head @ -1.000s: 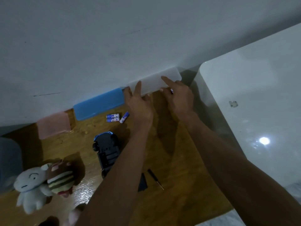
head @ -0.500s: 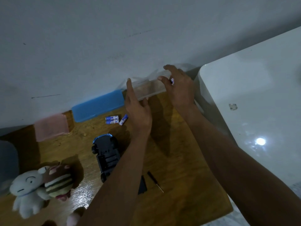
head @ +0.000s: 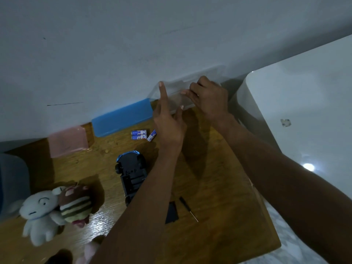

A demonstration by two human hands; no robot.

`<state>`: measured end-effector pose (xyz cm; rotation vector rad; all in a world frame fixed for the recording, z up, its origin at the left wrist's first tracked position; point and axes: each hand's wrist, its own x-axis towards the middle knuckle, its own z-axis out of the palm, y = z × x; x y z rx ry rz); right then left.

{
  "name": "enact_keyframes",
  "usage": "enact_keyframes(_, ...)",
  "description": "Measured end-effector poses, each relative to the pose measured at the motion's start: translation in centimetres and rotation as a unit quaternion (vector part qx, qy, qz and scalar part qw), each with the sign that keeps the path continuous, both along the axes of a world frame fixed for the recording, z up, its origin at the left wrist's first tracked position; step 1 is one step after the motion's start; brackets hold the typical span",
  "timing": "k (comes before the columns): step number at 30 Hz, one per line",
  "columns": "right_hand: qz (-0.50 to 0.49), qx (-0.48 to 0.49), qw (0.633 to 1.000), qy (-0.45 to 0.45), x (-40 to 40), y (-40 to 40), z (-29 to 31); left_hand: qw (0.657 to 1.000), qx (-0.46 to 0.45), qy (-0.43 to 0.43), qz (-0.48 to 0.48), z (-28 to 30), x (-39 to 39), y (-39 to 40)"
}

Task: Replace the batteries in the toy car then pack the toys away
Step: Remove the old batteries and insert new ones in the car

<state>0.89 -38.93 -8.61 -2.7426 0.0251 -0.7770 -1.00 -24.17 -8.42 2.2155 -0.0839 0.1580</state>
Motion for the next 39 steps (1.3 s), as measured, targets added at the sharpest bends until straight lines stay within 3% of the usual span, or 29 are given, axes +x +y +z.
enact_keyframes(7, 0.031, -0.071, 0.997, 0.03, 1.1, -0.8, -0.9, 1.0, 0.005, 0.004, -0.005, 0.1, 0.1, -0.3)
enact_keyframes(15, 0.073, -0.073, 0.994, 0.034, 1.4, -1.1, -1.8, 1.0, 0.003, -0.002, -0.002, 0.2, 0.0, -0.4)
enact_keyframes(21, 0.039, -0.047, 0.998, 0.029, 0.3, -0.5, -1.7, 1.0, 0.002, 0.004, 0.003, 0.2, 0.0, -0.3)
enact_keyframes(28, -0.002, 0.08, 0.997, -0.008, -0.9, 0.5, -0.1, 1.0, -0.006, 0.002, 0.005, 0.4, -0.1, -0.4)
enact_keyframes(33, -0.028, 0.045, 0.998, 0.036, -1.1, 0.3, 0.7, 1.0, -0.02, 0.023, 0.004, 0.4, -0.1, -0.4)
enact_keyframes(39, -0.048, 0.012, 0.999, 0.005, -2.8, 0.7, 0.6, 1.0, 0.015, 0.021, 0.009, 0.6, 0.0, -0.4)
